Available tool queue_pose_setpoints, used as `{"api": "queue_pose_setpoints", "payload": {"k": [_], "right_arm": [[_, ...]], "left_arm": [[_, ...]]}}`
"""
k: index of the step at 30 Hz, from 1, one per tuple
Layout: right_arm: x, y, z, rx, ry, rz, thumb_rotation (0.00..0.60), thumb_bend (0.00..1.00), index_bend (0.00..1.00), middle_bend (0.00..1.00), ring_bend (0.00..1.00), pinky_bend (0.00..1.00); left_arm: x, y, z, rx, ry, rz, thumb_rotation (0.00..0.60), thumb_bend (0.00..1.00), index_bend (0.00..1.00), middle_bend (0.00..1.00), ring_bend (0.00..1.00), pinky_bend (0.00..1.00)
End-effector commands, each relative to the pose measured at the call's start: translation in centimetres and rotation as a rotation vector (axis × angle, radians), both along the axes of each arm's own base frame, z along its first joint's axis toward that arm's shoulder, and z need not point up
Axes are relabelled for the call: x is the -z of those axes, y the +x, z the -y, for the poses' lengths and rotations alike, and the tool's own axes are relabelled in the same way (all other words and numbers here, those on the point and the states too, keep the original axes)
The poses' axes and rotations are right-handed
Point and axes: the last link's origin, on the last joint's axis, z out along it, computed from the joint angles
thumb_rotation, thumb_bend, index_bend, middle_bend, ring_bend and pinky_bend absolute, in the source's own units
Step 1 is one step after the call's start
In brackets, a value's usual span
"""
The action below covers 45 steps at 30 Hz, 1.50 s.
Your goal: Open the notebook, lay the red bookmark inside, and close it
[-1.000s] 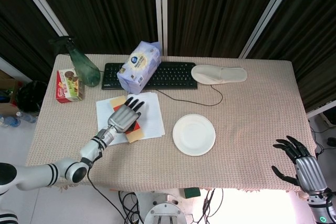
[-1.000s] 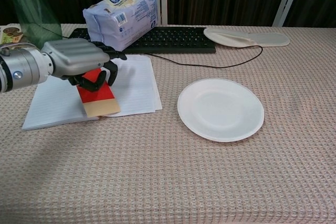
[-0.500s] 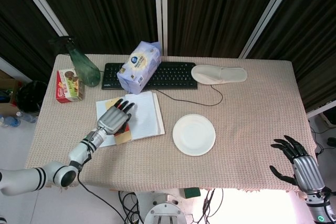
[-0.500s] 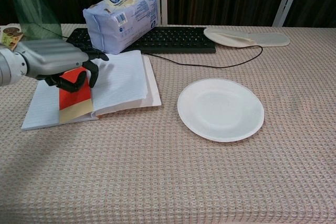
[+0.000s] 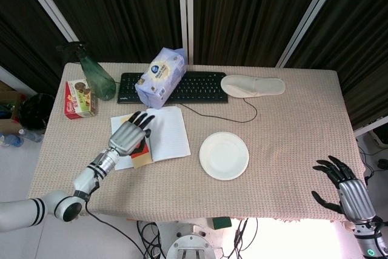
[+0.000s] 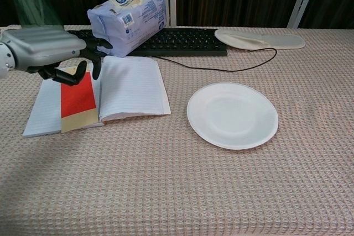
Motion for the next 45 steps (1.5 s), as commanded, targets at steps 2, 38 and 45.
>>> {"api": "queue_pose_setpoints", "payload": {"k": [2,38,45], "right_arm": [[0.0,-0.1,0.0,0.002,0.003,0.002,0.600,0.20,0.31,0.21,0.10,0.19],[-0.1,0.1,0.0,-0.012,-0.001,0.006,0.600,0.20,0.31,0.21,0.10,0.19],[0.0,0.0,0.1,-0.012,0.002,0.007,0.600,0.20,0.31,0.21,0.10,0.19]], "left_arm": [[-0.3,-0.7,1.4,-0.001,-0.009,0.020,0.324,0.65,0.28,0.02,0.01,0.06],[2.9,-2.6,3.5,0.026,0.004,-0.047,0.468,0.08,0.09,0.00,0.00,0.06],[2.3,-3.5,3.3,-0.005,0.007,-0.058,0.472,0.08,0.09,0.00,0.00,0.06]]}}
